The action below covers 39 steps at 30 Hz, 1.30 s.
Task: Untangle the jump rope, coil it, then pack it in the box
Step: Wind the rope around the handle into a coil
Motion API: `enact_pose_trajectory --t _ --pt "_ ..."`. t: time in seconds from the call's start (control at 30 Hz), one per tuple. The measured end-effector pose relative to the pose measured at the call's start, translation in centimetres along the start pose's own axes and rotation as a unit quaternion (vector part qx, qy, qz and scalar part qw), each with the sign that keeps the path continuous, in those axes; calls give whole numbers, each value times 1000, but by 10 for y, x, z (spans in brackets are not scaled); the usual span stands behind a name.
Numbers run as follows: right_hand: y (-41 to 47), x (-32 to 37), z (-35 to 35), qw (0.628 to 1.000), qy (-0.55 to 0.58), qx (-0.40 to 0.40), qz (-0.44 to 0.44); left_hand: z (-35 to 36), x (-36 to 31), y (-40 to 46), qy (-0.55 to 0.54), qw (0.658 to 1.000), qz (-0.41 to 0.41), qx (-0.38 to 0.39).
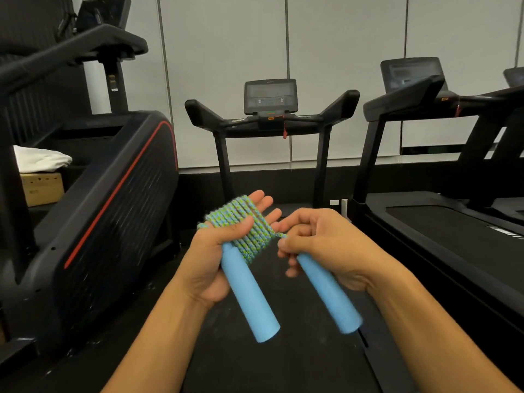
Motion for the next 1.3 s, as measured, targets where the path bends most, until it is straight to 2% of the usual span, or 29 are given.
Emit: enact_pose_trajectory --t 0.17,0.23,0.33,0.47,0.57,0.73,0.9,1.0,1.07,1.3 --pt "1 0 13 995 94 -7 24 8 7 2 81 994 57 -40" --pt "3 -1 21 997 71 -19 19 15 13 2 134 985 80 -74" --pt "3 1 27 997 -25 -64 -22 25 17 2 188 971 106 -100" --pt "-2 8 32 985 -126 -75 -86 26 18 -1 147 983 78 -77" --pt "-5 10 38 971 -197 -67 -118 26 16 -3 154 983 65 -79" --pt "-1 5 36 968 -216 -35 -122 22 18 -6 140 986 4 -92" --pt "-5 0 41 956 -275 21 -106 20 18 -5 150 984 -7 -94" --pt "-1 -5 44 965 -219 -29 -144 21 18 -5 152 984 -21 -93" --pt "3 -10 41 969 -194 -67 -137 25 20 -6 161 983 -39 -78" --pt "9 -18 39 955 -263 -93 -103 22 24 -5 156 983 -54 -79"
Point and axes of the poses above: each hand's wrist, its own y-axis towards the middle knuckle, its own z-axis out of the palm, x = y × z, the point moved 3 cm from there along y, towards the middle knuckle, and after that the axes turned 3 degrees about z, right-handed, at the moved point
